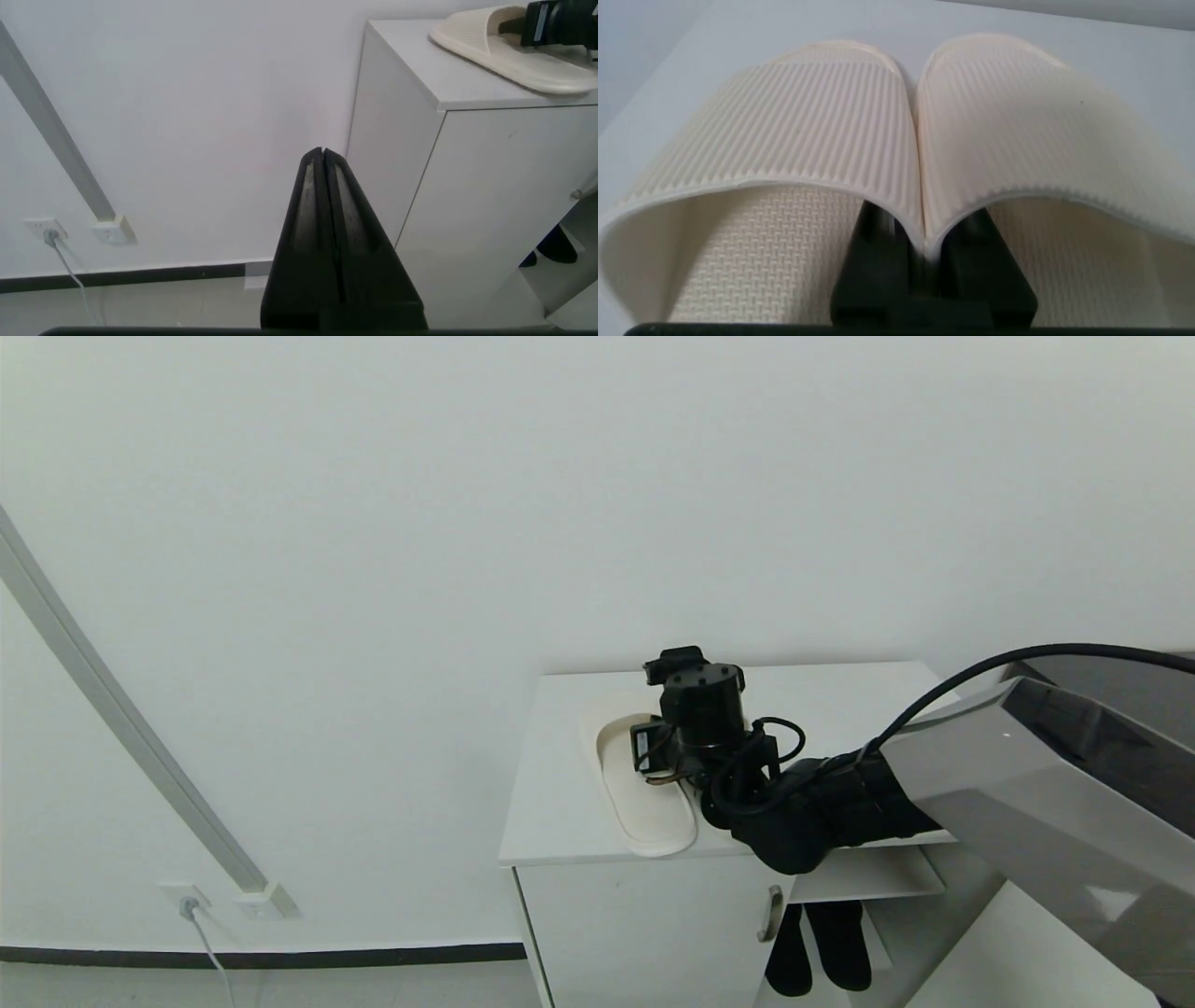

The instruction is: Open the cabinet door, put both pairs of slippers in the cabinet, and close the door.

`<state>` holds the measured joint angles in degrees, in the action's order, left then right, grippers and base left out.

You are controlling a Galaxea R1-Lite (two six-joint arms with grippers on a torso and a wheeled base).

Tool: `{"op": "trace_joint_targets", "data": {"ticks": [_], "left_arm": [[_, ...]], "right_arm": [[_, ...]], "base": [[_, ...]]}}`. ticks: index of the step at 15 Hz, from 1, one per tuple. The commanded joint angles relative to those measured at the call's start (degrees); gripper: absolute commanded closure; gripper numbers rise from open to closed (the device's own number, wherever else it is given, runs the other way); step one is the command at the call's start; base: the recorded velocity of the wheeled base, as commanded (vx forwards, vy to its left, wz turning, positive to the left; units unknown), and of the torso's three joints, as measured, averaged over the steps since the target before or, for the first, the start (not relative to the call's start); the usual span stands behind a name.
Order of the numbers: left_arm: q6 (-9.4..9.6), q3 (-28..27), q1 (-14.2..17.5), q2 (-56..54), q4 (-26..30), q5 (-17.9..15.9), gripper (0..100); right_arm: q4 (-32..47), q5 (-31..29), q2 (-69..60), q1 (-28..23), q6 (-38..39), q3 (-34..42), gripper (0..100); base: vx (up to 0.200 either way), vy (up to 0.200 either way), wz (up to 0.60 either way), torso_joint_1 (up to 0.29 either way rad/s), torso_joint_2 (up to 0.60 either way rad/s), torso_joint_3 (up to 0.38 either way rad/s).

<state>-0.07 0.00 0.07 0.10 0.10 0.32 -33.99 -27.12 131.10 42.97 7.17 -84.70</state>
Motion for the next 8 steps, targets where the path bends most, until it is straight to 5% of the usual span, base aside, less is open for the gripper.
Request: {"op": "trace_joint_targets", "data": {"ticks": [1, 8], "left_arm": [[-0.01, 0.0, 0.0, 0.0, 0.0, 0.0, 100], [0.07, -0.1, 0.0, 0.0, 0.0, -0.1, 100]], "right_arm": [[-0.3, 0.0, -3.4, 0.0, -1.5, 2.1, 100], [-0.5, 6.8, -29.2, 4.0, -3.0, 29.6, 100]], "base": [[0.0, 0.0, 0.0, 0.0, 0.0, 0.0], [0.0, 0.0, 0.0, 0.0, 0.0, 0.0]]}}
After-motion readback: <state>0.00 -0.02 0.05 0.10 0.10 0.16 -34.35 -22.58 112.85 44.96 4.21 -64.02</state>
